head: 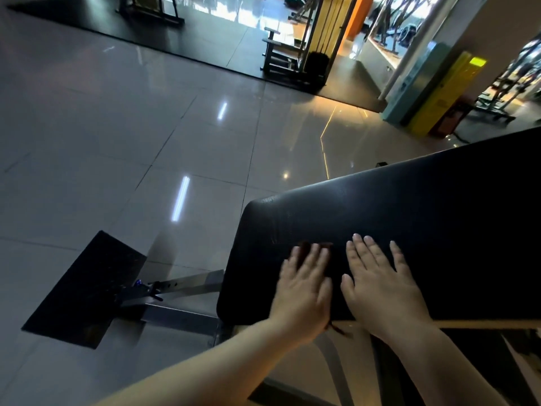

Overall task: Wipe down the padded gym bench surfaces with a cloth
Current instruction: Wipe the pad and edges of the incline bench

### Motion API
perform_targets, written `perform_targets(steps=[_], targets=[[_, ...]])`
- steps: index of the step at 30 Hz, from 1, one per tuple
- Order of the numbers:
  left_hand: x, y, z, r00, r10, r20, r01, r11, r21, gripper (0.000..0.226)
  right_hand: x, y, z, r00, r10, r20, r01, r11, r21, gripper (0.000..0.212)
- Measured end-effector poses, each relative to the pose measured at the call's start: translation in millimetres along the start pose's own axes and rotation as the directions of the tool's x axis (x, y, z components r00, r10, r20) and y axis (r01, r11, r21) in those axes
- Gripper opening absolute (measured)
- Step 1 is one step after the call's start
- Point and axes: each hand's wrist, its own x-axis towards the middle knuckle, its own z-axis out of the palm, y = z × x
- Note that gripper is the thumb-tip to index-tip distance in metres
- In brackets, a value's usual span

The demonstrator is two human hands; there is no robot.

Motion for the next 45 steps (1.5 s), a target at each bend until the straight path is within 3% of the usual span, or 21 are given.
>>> perform_targets(steps=[3,5,8,10,12,15,16,18,20,21,24,26,28,31,33,34,36,38,41,42,45], targets=[[-6.4,-25.6,-1.6,0.995,0.097,-0.012,-0.097,0.994,0.042,0.054,5.3,1.3,0.1,1.0,-0.005,0.0,0.005,1.0,-0.012,0.086],[6.3,-60.7,-5.5,0.992,-0.119,-0.038,0.122,0.988,0.093,0.056,5.7,-0.1,6.4,0.998,0.002,-0.06,-0.005,0.999,-0.052,0.081],[35.6,-74.8,-12.4,0.926,-0.378,0.0,0.378,0.925,-0.042,0.054,7.5,0.5,19.9,0.982,0.006,-0.189,-0.007,1.0,-0.006,0.067],[41.2,-50.9,-7.8,0.956,-0.294,-0.015,0.294,0.956,0.003,0.056,11.7,-0.4,23.7,0.974,0.003,-0.228,-0.006,1.0,-0.01,0.065],[28.8,-22.7,-1.8,0.997,-0.073,-0.009,0.073,0.997,0.014,0.06,15.1,-2.5,23.8,0.966,-0.004,-0.257,-0.002,1.0,-0.025,0.066],[10.8,-27.8,-1.5,0.99,0.14,0.007,-0.14,0.99,0.006,0.058,17.4,-3.7,25.1,0.968,-0.003,-0.25,-0.007,0.999,-0.039,0.066],[16.0,-41.7,-3.6,0.994,0.11,-0.011,-0.11,0.994,0.01,0.057,17.2,-3.2,26.2,0.967,-0.003,-0.256,-0.006,0.999,-0.035,0.066],[39.1,-70.8,-10.8,0.986,-0.157,-0.059,0.152,0.985,-0.076,0.057,16.6,-2.7,27.4,0.959,0.001,-0.283,-0.011,0.999,-0.035,0.065],[71.8,-84.0,-19.6,0.89,-0.455,-0.023,0.441,0.872,-0.211,0.057,18.0,-2.1,28.2,0.957,0.002,-0.29,-0.012,0.999,-0.033,0.064],[83.3,-78.2,-20.9,0.87,-0.493,-0.005,0.483,0.854,-0.192,0.057,18.8,-1.5,28.4,0.959,0.001,-0.283,-0.011,0.999,-0.034,0.064],[80.0,-37.3,-9.5,0.984,-0.178,-0.024,0.176,0.982,-0.062,0.059,21.2,2.0,29.9,0.961,-0.026,-0.275,0.01,0.998,-0.062,0.065],[58.8,-27.4,-7.5,0.996,0.089,-0.01,-0.089,0.994,-0.061,0.059,21.5,6.8,29.3,0.964,-0.061,-0.261,0.041,0.996,-0.079,0.066],[56.0,-49.5,-10.2,0.984,0.173,-0.031,-0.175,0.982,-0.068,0.056,21.3,12.5,27.9,0.963,-0.089,-0.255,0.068,0.994,-0.088,0.067],[100.1,-98.7,-19.0,0.982,-0.18,-0.054,0.172,0.978,-0.118,0.055,23.2,13.9,26.3,0.964,-0.063,-0.259,0.046,0.996,-0.073,0.066],[132.7,-110.1,-26.4,0.884,-0.467,-0.015,0.457,0.87,-0.183,0.054,26.1,10.2,26.7,0.966,-0.019,-0.259,0.009,0.999,-0.039,0.065],[141.6,-103.7,-25.6,0.864,-0.503,-0.023,0.494,0.854,-0.164,0.054,27.6,8.8,26.8,0.965,-0.002,-0.264,-0.004,1.0,-0.023,0.065],[141.4,-76.0,-17.1,0.936,-0.347,-0.054,0.341,0.935,-0.102,0.057,29.4,7.5,25.5,0.962,0.014,-0.274,-0.018,1.0,-0.012,0.065],[117.5,-48.9,-12.3,0.999,-0.028,-0.04,0.024,0.995,-0.097,0.062,28.7,7.0,25.0,0.962,0.002,-0.272,-0.008,1.0,-0.019,0.066],[93.9,-60.9,-12.5,0.963,0.268,-0.027,-0.269,0.96,-0.075,0.063,25.2,13.3,24.2,0.958,-0.028,-0.284,0.017,0.999,-0.039,0.065],[102.9,-76.2,-13.4,0.973,0.228,-0.038,-0.23,0.971,-0.061,0.063,23.1,16.8,23.3,0.958,-0.03,-0.285,0.017,0.999,-0.05,0.064],[150.6,-94.5,-23.5,0.962,-0.272,-0.016,0.268,0.955,-0.128,0.061,17.3,30.1,19.4,0.961,0.002,-0.275,-0.024,0.997,-0.079,0.063]])
